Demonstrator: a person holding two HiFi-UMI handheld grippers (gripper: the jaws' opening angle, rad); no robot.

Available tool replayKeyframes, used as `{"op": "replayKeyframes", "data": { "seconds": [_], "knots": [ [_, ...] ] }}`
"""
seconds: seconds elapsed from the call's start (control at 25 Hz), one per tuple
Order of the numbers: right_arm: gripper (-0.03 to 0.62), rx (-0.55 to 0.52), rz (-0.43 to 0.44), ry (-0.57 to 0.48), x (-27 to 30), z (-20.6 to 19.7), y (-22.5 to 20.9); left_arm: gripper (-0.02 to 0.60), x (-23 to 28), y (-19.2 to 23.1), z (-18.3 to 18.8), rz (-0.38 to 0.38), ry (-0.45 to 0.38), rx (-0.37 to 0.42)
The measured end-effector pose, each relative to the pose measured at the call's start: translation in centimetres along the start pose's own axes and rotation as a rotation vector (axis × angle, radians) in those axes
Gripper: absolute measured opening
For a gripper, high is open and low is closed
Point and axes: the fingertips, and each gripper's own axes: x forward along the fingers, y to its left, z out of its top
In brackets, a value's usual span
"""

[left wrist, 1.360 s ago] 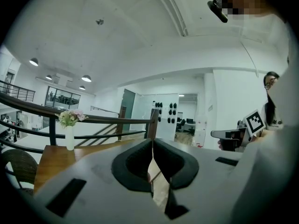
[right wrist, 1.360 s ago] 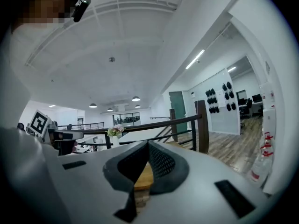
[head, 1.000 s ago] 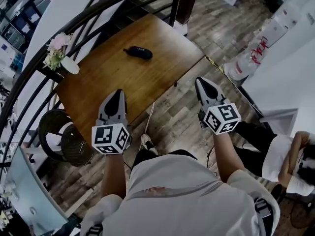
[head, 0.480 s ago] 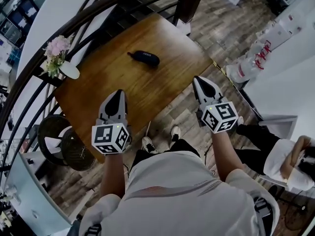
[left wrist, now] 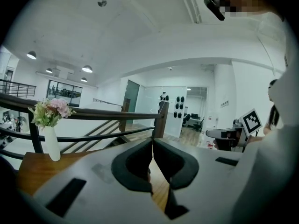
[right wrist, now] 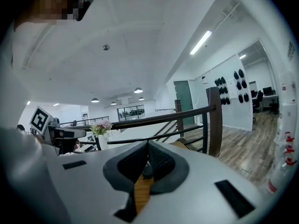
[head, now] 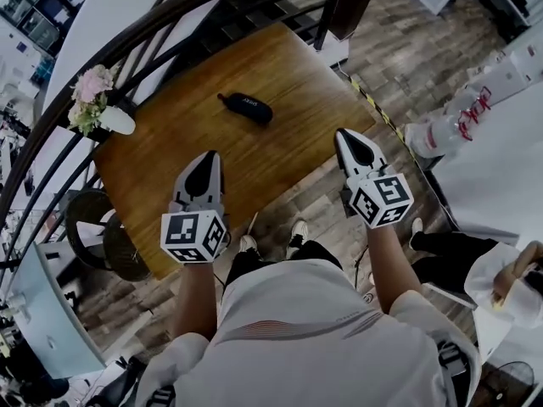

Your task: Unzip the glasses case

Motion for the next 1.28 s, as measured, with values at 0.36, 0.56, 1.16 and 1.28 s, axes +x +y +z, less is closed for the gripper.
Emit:
{"op": "replayKeyframes", "data": {
  "seconds": [0.36,0.56,1.16,1.28],
  "knots": [
    [0.051,0.009,0.05,0.052,3.1,-1.5,-2.3,0.018,3.0,-0.1,-0.8,0.037,0.025,-0.021],
    [0.102,0.013,0.057,0.11,5.3,-2.9,-0.7,0.018,4.2,1.8,-1.2,-0.002,0.053,-0.021],
    [0.362,-0.161,0.176,0.452,21.3,-16.9,2.4,0.018,4.0,6.3,-5.5,0.005,0.111,-0.109],
    [0.384,-0.174,0.181,0.511,24.1,-19.6,2.2,0.018,3.5,7.1,-6.7,0.02,0.129,-0.135]
  ]
}}
